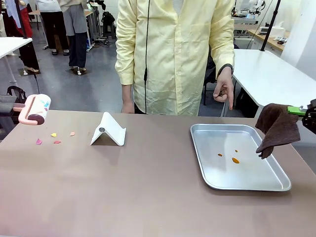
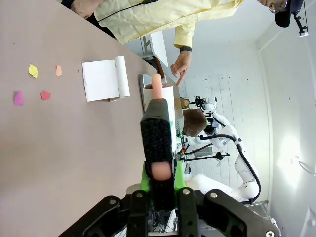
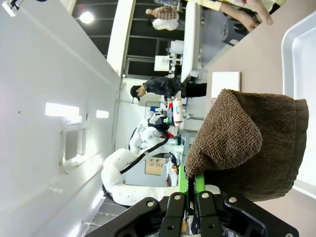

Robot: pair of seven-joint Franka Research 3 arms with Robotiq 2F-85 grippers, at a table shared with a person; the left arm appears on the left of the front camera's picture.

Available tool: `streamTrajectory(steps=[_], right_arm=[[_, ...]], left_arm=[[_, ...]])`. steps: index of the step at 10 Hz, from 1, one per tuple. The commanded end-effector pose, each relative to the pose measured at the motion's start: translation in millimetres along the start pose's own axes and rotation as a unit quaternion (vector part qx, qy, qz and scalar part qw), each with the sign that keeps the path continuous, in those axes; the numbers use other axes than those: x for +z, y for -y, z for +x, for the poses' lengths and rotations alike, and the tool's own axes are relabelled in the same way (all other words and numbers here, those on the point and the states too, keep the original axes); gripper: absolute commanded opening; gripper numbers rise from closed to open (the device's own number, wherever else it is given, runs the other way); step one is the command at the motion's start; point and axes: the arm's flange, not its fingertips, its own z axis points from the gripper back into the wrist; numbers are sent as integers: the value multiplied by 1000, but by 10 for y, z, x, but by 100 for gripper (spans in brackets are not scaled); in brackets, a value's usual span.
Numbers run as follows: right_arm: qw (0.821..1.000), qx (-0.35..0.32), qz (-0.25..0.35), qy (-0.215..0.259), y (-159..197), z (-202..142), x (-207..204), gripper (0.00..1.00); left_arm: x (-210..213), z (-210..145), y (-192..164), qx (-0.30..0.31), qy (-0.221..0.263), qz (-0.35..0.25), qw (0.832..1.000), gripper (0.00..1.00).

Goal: Clean the surface of the table.
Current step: If a person points to the right, clean the right side of the table with your right hand, and if they point to the left, clean the left side with your left hand.

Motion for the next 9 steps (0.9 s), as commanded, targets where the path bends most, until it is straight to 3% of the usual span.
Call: streamTrajectory(steps=[1, 4, 9], right_arm=[[1000, 5, 0, 1, -35, 0, 5, 0], [1000, 4, 4, -1, -8, 29, -47, 5], [980, 72, -188, -2, -74, 530, -385, 5]], left_arm=[[10, -21, 43, -9, -5, 0, 1000, 0], [10, -21, 43, -9, -5, 0, 1000, 0], [10, -21, 43, -9, -5, 0, 1000, 0]])
